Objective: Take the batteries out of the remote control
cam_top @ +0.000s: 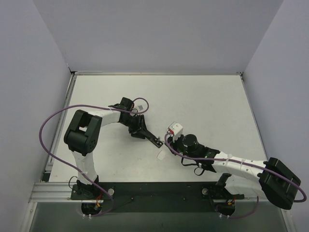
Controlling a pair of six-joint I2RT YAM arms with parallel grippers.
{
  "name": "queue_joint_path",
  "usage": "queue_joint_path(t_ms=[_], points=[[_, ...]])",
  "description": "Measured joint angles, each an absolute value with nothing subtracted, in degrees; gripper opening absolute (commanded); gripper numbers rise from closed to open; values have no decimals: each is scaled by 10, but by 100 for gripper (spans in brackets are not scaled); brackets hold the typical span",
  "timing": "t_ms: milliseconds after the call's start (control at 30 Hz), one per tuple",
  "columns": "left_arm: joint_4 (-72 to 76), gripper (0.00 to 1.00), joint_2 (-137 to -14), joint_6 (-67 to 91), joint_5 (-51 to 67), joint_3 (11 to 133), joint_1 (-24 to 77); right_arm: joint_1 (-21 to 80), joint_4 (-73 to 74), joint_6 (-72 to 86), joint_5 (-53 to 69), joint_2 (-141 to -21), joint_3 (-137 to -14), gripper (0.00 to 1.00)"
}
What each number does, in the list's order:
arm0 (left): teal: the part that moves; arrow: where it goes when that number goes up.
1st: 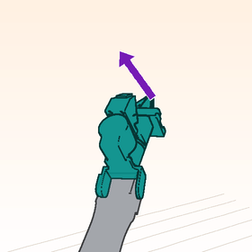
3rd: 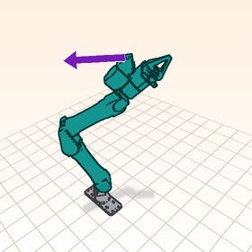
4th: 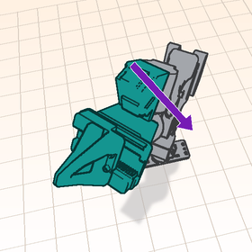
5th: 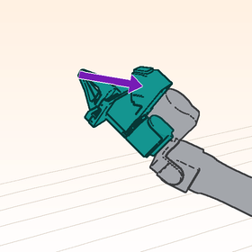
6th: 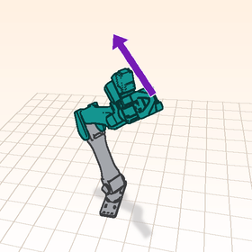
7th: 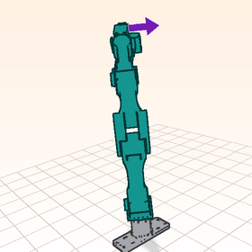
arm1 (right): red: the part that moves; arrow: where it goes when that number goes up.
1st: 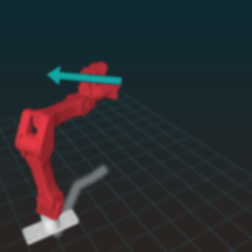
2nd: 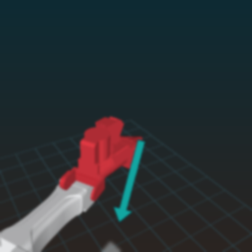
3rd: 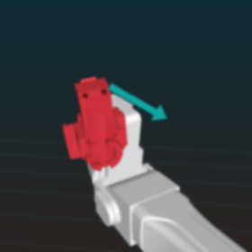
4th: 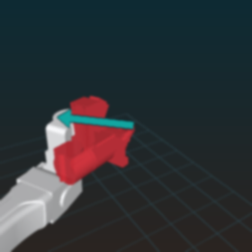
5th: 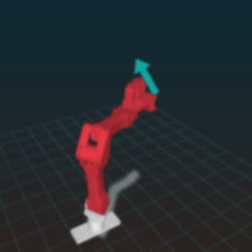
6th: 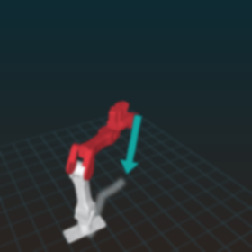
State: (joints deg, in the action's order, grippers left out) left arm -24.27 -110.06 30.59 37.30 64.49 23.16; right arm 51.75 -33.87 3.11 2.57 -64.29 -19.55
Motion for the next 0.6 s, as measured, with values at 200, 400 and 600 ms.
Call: queue_joint_path(t_ms=[200, 400, 600], points=[[-245, 47, -1102, 306, 368, 645, 232, 531, -318, 29, -25, -616, -196, 0], [-246, 47, -1103, 306, 367, 645, 232, 534, -307, 28, -50, -615, -196, 0], [-249, 47, -1104, 306, 366, 646, 232, 537, -298, 28, -52, -615, -196, 0]])
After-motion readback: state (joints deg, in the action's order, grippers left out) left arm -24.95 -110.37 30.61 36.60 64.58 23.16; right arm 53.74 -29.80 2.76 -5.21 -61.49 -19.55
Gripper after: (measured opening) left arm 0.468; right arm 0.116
